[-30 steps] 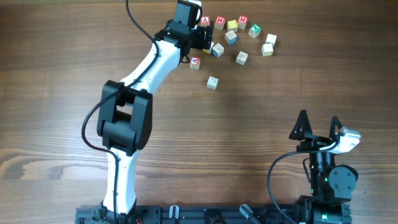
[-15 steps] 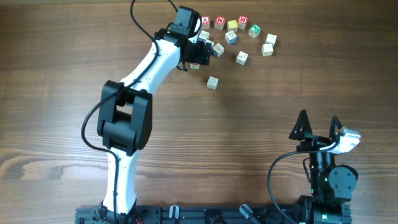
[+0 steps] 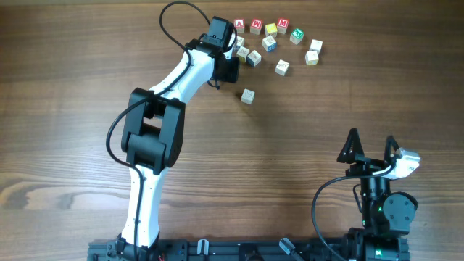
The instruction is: Form a tower
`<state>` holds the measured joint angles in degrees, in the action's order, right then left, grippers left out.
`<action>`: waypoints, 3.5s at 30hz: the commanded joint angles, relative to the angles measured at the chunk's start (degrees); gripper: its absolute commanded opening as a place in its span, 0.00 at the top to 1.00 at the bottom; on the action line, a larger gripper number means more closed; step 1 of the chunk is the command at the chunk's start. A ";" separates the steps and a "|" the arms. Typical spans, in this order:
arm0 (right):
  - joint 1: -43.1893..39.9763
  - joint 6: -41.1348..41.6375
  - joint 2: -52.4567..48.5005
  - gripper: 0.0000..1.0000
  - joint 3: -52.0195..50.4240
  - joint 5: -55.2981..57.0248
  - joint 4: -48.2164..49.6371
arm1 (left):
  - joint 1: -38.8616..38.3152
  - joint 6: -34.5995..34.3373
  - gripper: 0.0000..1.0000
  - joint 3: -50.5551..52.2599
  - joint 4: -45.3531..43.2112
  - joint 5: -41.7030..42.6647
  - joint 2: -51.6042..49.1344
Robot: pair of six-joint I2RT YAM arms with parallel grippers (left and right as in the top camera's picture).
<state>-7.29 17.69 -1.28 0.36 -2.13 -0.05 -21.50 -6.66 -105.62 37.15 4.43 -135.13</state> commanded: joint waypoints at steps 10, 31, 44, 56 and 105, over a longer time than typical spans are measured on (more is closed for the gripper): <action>0.20 -1.03 0.26 0.00 -0.07 -0.74 0.13 | -0.66 -0.26 0.86 -0.48 4.57 0.68 5.92; 0.20 -1.03 0.26 0.00 -0.07 -0.74 0.13 | -11.06 -16.33 0.87 5.40 12.85 -0.39 6.12; 0.20 -1.03 0.26 0.00 -0.07 -0.74 0.13 | -12.13 -16.31 0.85 6.47 9.51 -2.56 5.88; 0.20 -1.03 0.26 0.00 -0.07 -0.74 0.13 | -13.40 -17.94 0.82 7.17 8.11 -8.61 5.01; 0.20 0.00 0.20 0.00 -0.07 -0.96 1.18 | 4.59 -27.30 0.00 36.37 32.52 -23.15 65.83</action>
<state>-7.29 17.69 -1.28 0.36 -2.13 0.05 -21.91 -31.70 -77.67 72.23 -18.26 -78.91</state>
